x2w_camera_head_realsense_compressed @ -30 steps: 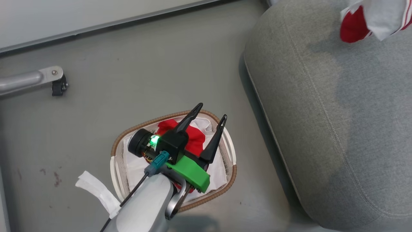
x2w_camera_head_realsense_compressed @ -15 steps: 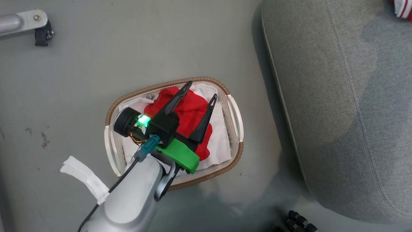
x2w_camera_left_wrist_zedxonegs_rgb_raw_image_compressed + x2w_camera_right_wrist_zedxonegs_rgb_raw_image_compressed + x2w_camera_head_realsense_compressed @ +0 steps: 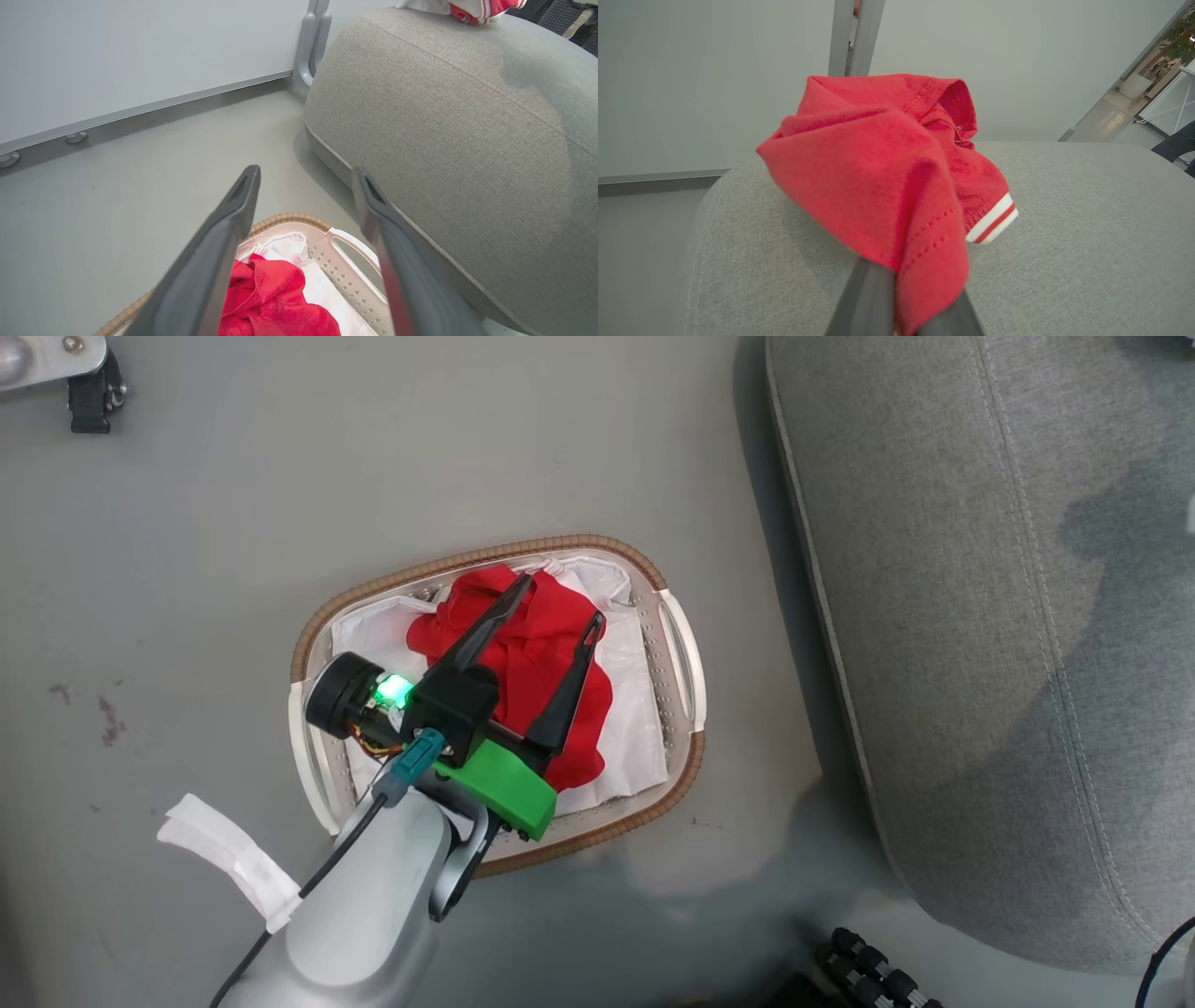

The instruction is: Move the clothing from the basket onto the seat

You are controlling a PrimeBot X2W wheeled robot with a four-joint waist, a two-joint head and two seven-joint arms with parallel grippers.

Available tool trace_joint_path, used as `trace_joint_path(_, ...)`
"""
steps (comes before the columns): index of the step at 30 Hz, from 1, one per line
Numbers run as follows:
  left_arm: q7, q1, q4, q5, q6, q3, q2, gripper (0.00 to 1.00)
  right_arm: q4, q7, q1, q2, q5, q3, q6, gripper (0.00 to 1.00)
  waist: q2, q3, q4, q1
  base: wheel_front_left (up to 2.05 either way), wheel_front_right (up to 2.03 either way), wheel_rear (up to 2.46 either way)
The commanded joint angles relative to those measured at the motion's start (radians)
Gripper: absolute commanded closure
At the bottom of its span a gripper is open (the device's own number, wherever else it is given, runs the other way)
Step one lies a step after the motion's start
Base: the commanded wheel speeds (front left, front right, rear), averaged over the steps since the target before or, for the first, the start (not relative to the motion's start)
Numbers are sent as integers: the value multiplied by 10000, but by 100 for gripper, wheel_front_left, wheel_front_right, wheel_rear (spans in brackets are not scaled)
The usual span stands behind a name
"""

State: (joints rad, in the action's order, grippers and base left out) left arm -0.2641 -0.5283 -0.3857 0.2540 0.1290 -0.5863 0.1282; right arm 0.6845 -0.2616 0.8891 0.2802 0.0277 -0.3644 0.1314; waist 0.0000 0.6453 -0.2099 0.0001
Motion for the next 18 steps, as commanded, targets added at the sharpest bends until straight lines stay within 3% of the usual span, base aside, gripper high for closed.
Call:
trace_joint_path(1, -5, 120, -8, -28, 27, 28, 96, 0, -64, -50, -225, -64, -4, -54, -14, 100, 0, -34, -39, -1, 0, 0, 0)
trace_joint_path(3, -5, 140, -18, -39, 27, 43, 101, 0, -120, -50, -432, -211, -2, -107, -14, 100, 0, -71, -73, -1, 0, 0, 0)
trace_joint_path(4, -5, 166, -34, -42, 27, 36, 96, 0, -137, -51, -516, -323, -119, -151, -14, 91, 0, -99, -82, -1, 0, 0, 0)
trace_joint_path(5, -5, 181, -50, -49, 27, 28, 94, 0, -198, -51, -586, -381, -192, -212, -14, 60, 0, -125, -84, -1, 0, 0, 0)
trace_joint_path(6, -5, 189, -48, -73, 27, 38, 82, 0, -264, -51, -706, -411, -200, -244, -14, 17, 0, -160, -83, -1, 0, 0, 0)
trace_joint_path(7, -5, 198, -54, -72, 27, 49, 62, 0, -307, -49, -807, -446, -212, -220, -14, 0, 0, -188, -78, -1, 0, 0, 0)
trace_joint_path(18, -5, 376, -55, 45, 27, 229, -168, 0, -1183, -50, -2230, -776, -605, -182, -14, 0, 0, -916, 92, -1, 0, 0, 0)
